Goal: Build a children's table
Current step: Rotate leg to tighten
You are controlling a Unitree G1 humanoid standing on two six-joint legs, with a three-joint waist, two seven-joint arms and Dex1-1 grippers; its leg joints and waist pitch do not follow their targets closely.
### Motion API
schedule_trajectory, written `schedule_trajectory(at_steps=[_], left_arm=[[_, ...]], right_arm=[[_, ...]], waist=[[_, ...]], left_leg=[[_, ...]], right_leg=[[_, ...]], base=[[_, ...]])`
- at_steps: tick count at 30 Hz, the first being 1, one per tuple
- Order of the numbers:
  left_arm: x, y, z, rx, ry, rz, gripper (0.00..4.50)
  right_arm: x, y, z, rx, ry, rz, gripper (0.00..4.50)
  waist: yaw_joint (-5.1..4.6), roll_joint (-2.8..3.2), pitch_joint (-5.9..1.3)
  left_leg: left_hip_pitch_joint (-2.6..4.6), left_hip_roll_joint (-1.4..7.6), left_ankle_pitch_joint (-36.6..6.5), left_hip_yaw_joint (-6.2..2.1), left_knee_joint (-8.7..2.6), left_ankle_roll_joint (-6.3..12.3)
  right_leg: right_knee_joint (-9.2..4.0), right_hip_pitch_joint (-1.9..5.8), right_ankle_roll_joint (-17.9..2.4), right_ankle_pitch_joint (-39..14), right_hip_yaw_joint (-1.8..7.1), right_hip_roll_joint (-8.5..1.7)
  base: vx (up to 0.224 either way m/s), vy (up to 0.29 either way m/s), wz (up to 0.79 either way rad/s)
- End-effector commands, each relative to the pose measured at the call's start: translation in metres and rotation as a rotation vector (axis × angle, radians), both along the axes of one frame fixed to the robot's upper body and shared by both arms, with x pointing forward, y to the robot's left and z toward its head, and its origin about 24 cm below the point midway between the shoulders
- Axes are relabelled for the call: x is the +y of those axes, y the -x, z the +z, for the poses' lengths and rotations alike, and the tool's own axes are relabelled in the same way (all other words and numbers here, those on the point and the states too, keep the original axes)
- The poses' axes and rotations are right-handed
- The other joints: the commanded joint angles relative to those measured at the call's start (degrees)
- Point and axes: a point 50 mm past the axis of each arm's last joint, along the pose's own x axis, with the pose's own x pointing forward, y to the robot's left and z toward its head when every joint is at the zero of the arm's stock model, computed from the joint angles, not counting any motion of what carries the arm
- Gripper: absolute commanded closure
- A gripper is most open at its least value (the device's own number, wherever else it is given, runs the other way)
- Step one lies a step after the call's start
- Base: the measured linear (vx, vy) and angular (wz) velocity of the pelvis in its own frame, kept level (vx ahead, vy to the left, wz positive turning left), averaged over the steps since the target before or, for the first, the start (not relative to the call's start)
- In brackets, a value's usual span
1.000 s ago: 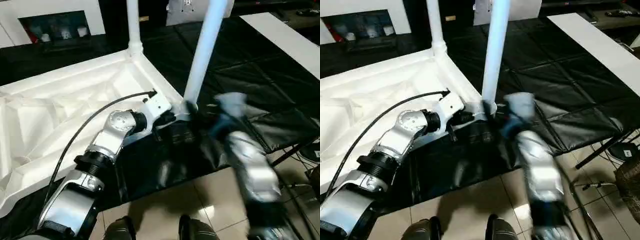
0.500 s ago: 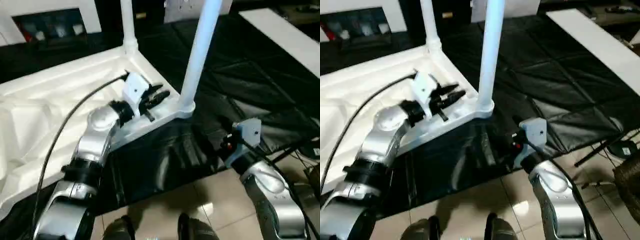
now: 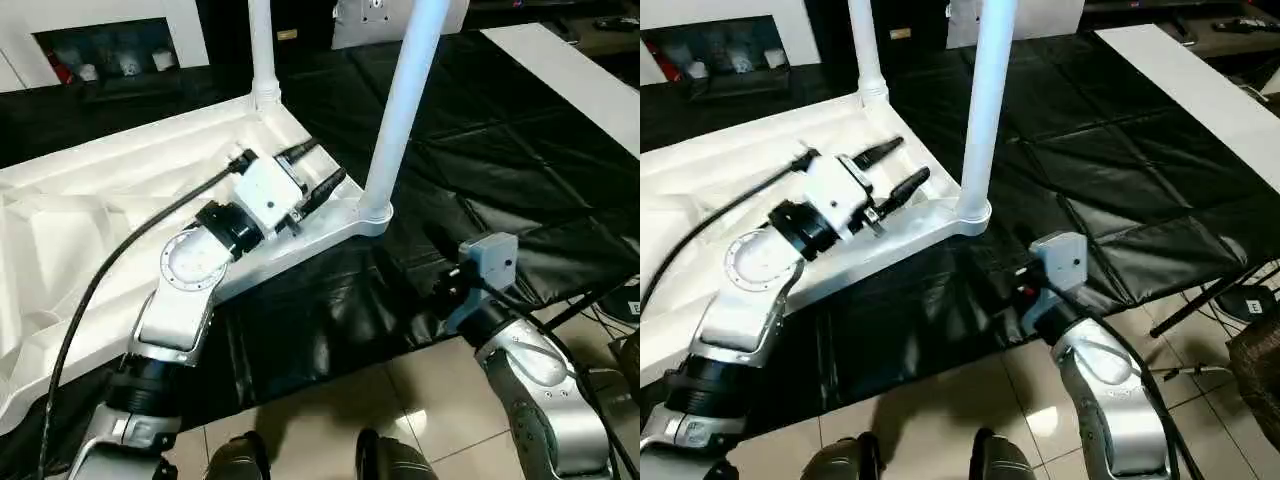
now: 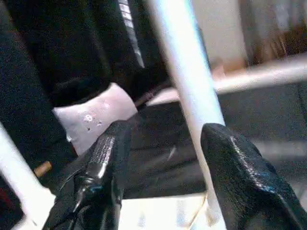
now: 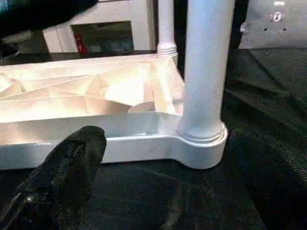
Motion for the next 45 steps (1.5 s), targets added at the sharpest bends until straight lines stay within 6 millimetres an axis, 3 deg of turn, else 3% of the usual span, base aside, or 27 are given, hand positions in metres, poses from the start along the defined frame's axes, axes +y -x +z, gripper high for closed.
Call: schedule_trajectory(at_steps=[1, 5, 9, 10, 11, 12, 13, 14, 15, 16, 17, 18, 19, 20, 21, 22, 23, 24, 25, 26, 28, 30, 31, 33, 37, 41, 45], left_arm=[[0.005, 0.0, -0.005, 0.151, 0.189, 0.05, 1.59], [0.011, 0.008, -0.021, 0.354, 0.391, 0.146, 1.46], [0.016, 0.021, -0.032, 0.349, 0.306, 0.203, 1.46], [0.017, 0.023, -0.033, 0.347, 0.279, 0.215, 1.46], [0.017, 0.029, -0.038, 0.351, 0.231, 0.237, 1.46], [0.017, 0.03, -0.039, 0.355, 0.226, 0.243, 1.46], [0.017, 0.031, -0.041, 0.363, 0.215, 0.256, 1.46], [0.02, 0.033, -0.042, 0.39, 0.237, 0.299, 1.46], [0.022, 0.034, -0.043, 0.415, 0.263, 0.337, 1.46], [0.024, 0.035, -0.044, 0.427, 0.269, 0.357, 1.46], [0.027, 0.038, -0.047, 0.456, 0.254, 0.404, 1.46], [0.027, 0.038, -0.047, 0.456, 0.254, 0.404, 1.46], [0.028, 0.039, -0.048, 0.459, 0.237, 0.422, 1.46], [0.029, 0.041, -0.05, 0.469, 0.227, 0.429, 1.46], [0.03, 0.045, -0.052, 0.463, 0.199, 0.439, 1.46], [0.031, 0.049, -0.055, 0.463, 0.171, 0.444, 1.46], [0.032, 0.051, -0.056, 0.466, 0.163, 0.447, 1.46], [0.033, 0.053, -0.058, 0.472, 0.145, 0.459, 1.46], [0.034, 0.056, -0.058, 0.477, 0.132, 0.467, 1.46], [0.035, 0.059, -0.058, 0.48, 0.132, 0.452, 1.46], [0.037, 0.065, -0.057, 0.478, 0.14, 0.425, 1.46], [0.04, 0.07, -0.059, 0.5, 0.125, 0.41, 1.28], [0.043, 0.074, -0.063, 0.535, 0.104, 0.396, 1.28], [0.045, 0.081, -0.071, 0.593, 0.067, 0.341, 1.28], [0.056, 0.103, -0.088, 0.743, -0.111, 0.163, 1.28], [0.062, 0.114, -0.089, 0.811, -0.195, 0.047, 1.28], [0.066, 0.115, -0.089, 0.852, -0.22, 0.017, 1.28]], right_arm=[[0.003, 0.002, 0.002, 0.01, -0.002, 0.016, 0.0], [0.008, 0.003, -0.006, 0.109, 0.017, -0.009, 0.0], [0.011, 0.003, -0.002, 0.102, 0.014, -0.007, 0.0], [0.011, 0.002, -0.002, 0.1, 0.024, -0.011, 0.0], [0.011, 0.001, -0.001, 0.092, 0.038, -0.016, 0.0], [0.012, 0.001, -0.001, 0.09, 0.039, -0.017, 0.0], [0.012, 0.001, -0.001, 0.087, 0.041, -0.017, 0.0], [0.014, 0.001, -0.001, 0.086, 0.044, -0.005, 0.0], [0.015, 0.002, -0.001, 0.088, 0.046, 0.007, 0.0], [0.015, 0.002, -0.001, 0.089, 0.046, 0.011, 0.0], [0.016, 0.003, 0.0, 0.098, 0.04, 0.021, 0.0], [0.016, 0.003, 0.0, 0.098, 0.04, 0.021, 0.0], [0.017, 0.004, 0.0, 0.108, 0.031, 0.024, 0.0], [0.017, 0.004, 0.0, 0.111, 0.025, 0.022, 0.0], [0.016, 0.004, 0.001, 0.109, 0.024, 0.022, 0.0], [0.016, 0.003, 0.002, 0.104, 0.024, 0.021, 0.0], [0.016, 0.003, 0.002, 0.102, 0.023, 0.023, 0.0], [0.016, 0.002, 0.003, 0.097, 0.02, 0.034, 0.0], [0.017, 0.002, 0.004, 0.092, 0.02, 0.049, 0.0], [0.017, 0.001, 0.005, 0.088, 0.024, 0.056, 0.0], [0.017, -0.001, 0.007, 0.08, 0.041, 0.061, 0.0], [0.016, -0.008, 0.007, 0.075, 0.064, 0.057, 0.0], [0.016, -0.015, 0.007, 0.072, 0.083, 0.049, 0.0], [0.014, -0.027, 0.008, 0.062, 0.118, 0.025, 0.0], [0.003, -0.06, 0.013, 0.054, 0.191, -0.054, 0.0], [-0.007, -0.081, 0.019, 0.045, 0.222, -0.051, 0.0], [-0.006, -0.091, 0.023, 0.05, 0.241, 0.037, 0.0]], waist=[[0.09, -0.45, -4.96], [-0.1, -0.68, -4.9], [-0.23, -0.51, -4.88], [0.04, -0.82, -4.48], [-0.55, 1.16, -5.0], [-0.55, 1.16, -5.0], [-1.13, 2.21, -4.7], [-1.53, 3.4, -3.94], [-1.87, 3.01, -3.7], [-1.59, 2.84, -3.64], [0.49, -0.02, -3.63], [1.18, -0.75, -3.83], [1.81, -1.51, -3.58], [2.84, -1.37, -3.31], [3.87, -1.36, -4.06], [4.23, -0.81, -4.12], [4.16, -0.5, -4.3], [3.95, 0.33, -4.6], [2.7, 1.57, -5.23], [1.15, 1.75, -5.42], [0.81, 1.73, -5.24], [0.14, 1.22, -4.66], [-0.36, 1.14, -4.26], [-1.0, 1.14, -3.93], [-2.22, 1.1, -3.89], [-2.32, 1.22, -4.18], [-2.18, 1.04, -4.26]], left_leg=[[0.88, 2.25, -16.52, -0.88, -3.54, 3.07], [0.6, 2.0, -16.65, -0.93, -3.36, 3.09], [0.66, 2.11, -17.29, -1.09, -3.51, 3.06], [-1.49, 1.71, -17.01, -3.04, -4.71, 4.45], [-0.75, 2.67, -19.46, -6.03, -4.9, 4.56], [-0.75, 2.67, -19.46, -6.03, -4.9, 4.56], [-0.68, 4.38, -21.29, -8.85, -5.64, 5.25], [0.86, 6.86, -29.42, -13.7, -7.48, 6.86], [0.81, 6.41, -30.27, -14.51, -7.62, 7.82], [0.46, 5.32, -30.43, -14.49, -7.44, 8.26], [-1.72, -2.65, -23.26, -8.55, -0.7, 4.4], [-0.69, -2.78, -15.87, -7.36, 2.93, 4.59], [-1.69, -1.83, -5.94, -5.81, 4.37, 4.45], [-2.59, -1.49, -4.49, -5.86, 5.06, 4.93], [-3.33, -0.7, -6.08, -6.73, 5.7, 5.71], [-3.22, 0.34, -6.34, -7.33, 4.68, 6.56], [-2.43, 0.88, -5.36, -7.19, 2.92, 6.94], [-0.93, 1.3, -3.2, -6.6, 0.87, 7.28], [1.52, 2.45, 0.97, -6.21, -0.78, 9.85], [1.67, 3.7, 0.72, -7.2, -1.18, 11.83], [1.43, 3.93, -8.47, -7.12, -1.84, 8.83], [1.09, 2.85, -19.6, -6.48, -2.41, 3.52], [1.33, 2.25, -26.31, -6.3, -2.6, -0.4], [1.59, 1.9, -30.47, -6.2, -2.59, -2.49], [1.46, 1.55, -33.44, -6.61, -2.96, -3.59], [2.52, 1.54, -33.06, -6.0, -2.49, -3.13], [1.9, 1.71, -30.76, -5.8, -2.62, -2.32]], right_leg=[[-3.46, 2.83, -9.15, -21.59, 1.81, -2.06], [-3.74, 2.96, -8.34, -22.86, 1.59, -1.76], [-4.35, 2.73, -4.99, -25.34, 1.55, -1.61], [-3.32, 4.44, -5.17, -24.58, -0.41, -2.23], [-2.84, 4.47, -6.79, -19.12, -2.59, -1.5], [-2.84, 4.47, -6.79, -19.12, -2.59, -1.5], [-1.58, 4.56, -9.81, -12.93, -3.48, -0.48], [3.01, 3.37, -13.12, -13.69, -3.99, 1.16], [3.83, 3.36, -13.62, -13.85, -3.44, 1.07], [3.96, 3.48, -14.64, -13.8, -2.83, 0.7], [-4.05, 4.32, -11.38, -27.87, -0.34, -6.23], [-6.45, 4.63, -8.97, -37.38, -0.35, -9.53], [-7.2, 5.56, -4.34, -47.08, 4.32, -9.43], [-7.41, 6.15, -1.82, -49.79, 5.49, -10.48], [-6.15, 7.04, 0.11, -46.84, 7.65, -11.97], [-4.96, 7.49, -4.87, -37.74, 7.33, -11.59], [-4.41, 7.41, -8.55, -31.91, 5.88, -9.87], [-3.6, 6.55, -11.73, -25.62, 3.64, -6.93], [-1.16, 4.64, -14.21, -13.8, 0.57, -1.84], [0.26, 4.59, -14.03, -8.69, -0.2, -0.78], [-0.49, 5.02, -13.22, -9.74, 0.05, -1.73], [-1.73, 5.29, -11.79, -16.91, 0.38, -2.63], [-2.49, 4.92, -9.24, -25.63, 0.49, -3.13], [-3.48, 4.5, -6.29, -32.85, 0.35, -3.41], [-3.84, 4.32, -4.02, -36.42, 0.06, -3.35], [-3.93, 3.44, -5.75, -34.82, 0.43, -3.37], [-3.22, 4.01, -7.85, -32.27, 0.53, -3.41]], base=[[0.0, 0.0, 0.0], [0.0, 0.0, 0.0], [0.0, 0.0, 0.0], [0.0, 0.0, 0.0], [0.0, 0.0, 0.0], [0.002, -0.034, 0.41], [0.019, -0.073, 0.59], [0.025, -0.143, 0.94], [0.013, -0.12, 0.67], [0.013, -0.153, 0.77], [0.003, -0.156, 0.73], [0.003, -0.156, 0.73], [-0.014, -0.134, 0.36], [-0.009, -0.092, 0.07], [-0.009, -0.092, 0.07], [0.0, 0.0, 0.0], [0.0, 0.0, 0.0], [0.0, 0.0, 0.0], [-0.02, 0.055, 0.08], [-0.032, 0.067, -0.01], [-0.037, 0.067, -0.02], [-0.049, 0.051, -0.04], [-0.059, 0.035, -0.03], [-0.06, 0.024, -0.03], [-0.013, 0.005, -0.02], [0.0, 0.0, 0.0], [0.0, 0.0, 0.0]])
